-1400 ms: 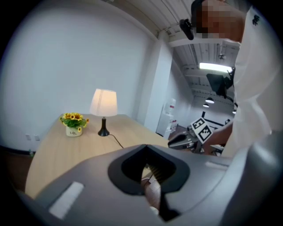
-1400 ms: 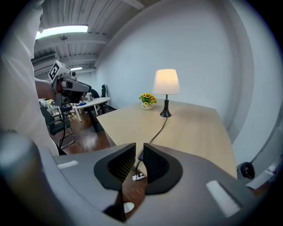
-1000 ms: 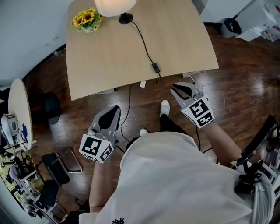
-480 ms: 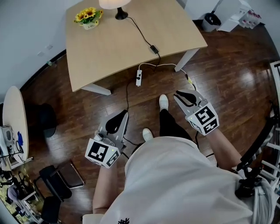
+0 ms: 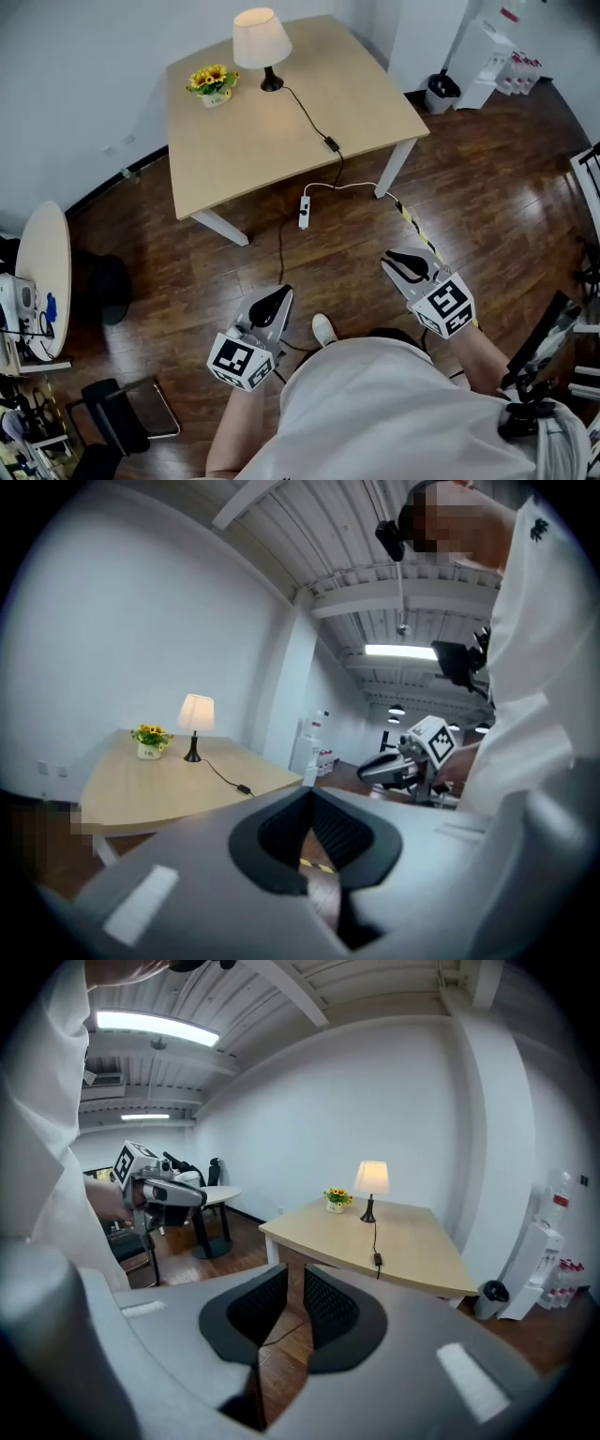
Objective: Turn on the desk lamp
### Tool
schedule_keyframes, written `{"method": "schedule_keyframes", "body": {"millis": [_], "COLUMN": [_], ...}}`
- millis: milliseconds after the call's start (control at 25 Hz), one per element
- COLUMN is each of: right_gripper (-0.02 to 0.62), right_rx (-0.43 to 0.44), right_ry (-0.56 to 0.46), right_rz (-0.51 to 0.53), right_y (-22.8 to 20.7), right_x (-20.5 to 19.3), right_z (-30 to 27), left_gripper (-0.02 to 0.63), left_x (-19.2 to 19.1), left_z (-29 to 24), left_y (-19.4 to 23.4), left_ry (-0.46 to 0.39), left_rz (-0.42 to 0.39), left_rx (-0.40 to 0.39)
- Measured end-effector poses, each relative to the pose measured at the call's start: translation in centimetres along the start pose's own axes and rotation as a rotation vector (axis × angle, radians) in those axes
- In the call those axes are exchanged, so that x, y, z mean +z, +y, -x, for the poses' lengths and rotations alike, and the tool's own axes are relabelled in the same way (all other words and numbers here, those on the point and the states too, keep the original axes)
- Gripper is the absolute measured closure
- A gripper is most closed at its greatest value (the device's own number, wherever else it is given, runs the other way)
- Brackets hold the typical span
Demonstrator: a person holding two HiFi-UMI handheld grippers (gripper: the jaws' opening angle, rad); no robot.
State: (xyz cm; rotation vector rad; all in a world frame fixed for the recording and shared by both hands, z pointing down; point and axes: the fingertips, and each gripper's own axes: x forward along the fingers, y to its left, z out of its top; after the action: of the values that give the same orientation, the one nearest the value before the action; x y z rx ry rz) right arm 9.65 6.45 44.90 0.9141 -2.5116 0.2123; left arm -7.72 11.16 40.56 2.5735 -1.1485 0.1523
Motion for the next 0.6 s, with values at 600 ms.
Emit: {"method": "schedule_keyframes", "body": {"millis": [600], "right_gripper": [0.494], "right_rx": [0.094], "right_ry": [-0.106], "right_rz": [-0.011], "right_y": [1.6], "right_x": [-4.4], "right_z": [13.4], "left_gripper": [0.601], "left_x": [-2.9], "left_z": [-0.4], "left_y": [-15.3], "left_ry": [0.013], "left_rz": [0.005], "left_rx": [0.047]}}
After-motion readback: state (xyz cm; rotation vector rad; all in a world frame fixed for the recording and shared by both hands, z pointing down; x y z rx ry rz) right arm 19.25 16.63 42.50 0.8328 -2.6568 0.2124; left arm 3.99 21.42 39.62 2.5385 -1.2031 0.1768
